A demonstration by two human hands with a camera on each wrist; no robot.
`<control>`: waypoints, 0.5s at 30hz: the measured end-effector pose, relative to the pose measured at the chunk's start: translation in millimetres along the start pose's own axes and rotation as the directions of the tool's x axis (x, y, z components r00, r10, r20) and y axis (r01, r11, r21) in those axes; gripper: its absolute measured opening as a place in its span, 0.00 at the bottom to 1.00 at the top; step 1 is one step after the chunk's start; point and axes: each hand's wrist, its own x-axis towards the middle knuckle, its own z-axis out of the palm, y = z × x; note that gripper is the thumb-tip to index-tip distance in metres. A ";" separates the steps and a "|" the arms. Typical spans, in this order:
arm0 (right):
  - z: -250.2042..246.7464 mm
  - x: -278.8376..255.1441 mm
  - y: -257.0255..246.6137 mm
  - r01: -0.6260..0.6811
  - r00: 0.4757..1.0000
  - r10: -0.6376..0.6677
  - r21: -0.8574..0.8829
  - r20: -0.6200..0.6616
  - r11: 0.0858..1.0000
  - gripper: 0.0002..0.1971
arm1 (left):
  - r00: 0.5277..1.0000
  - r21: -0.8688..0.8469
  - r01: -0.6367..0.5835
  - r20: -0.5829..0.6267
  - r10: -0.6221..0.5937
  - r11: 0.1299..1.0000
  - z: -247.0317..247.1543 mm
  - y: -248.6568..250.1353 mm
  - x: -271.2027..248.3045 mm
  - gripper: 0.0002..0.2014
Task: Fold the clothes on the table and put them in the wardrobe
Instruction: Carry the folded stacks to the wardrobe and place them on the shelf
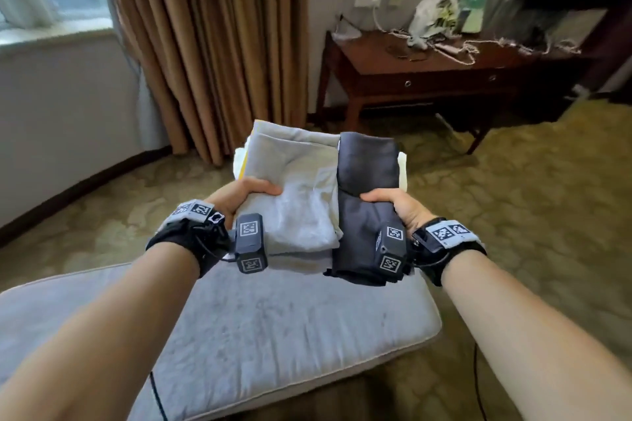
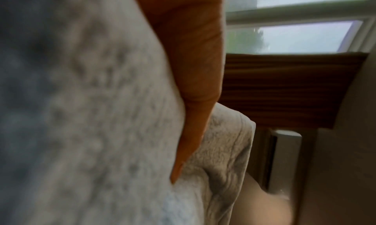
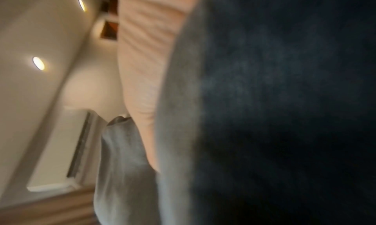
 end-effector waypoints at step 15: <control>-399.7 -189.8 -57.2 0.374 0.756 -0.269 0.057 -0.597 0.926 0.08 | 0.800 0.327 -0.345 0.592 0.094 0.880 478.6 126.9 53.3 0.10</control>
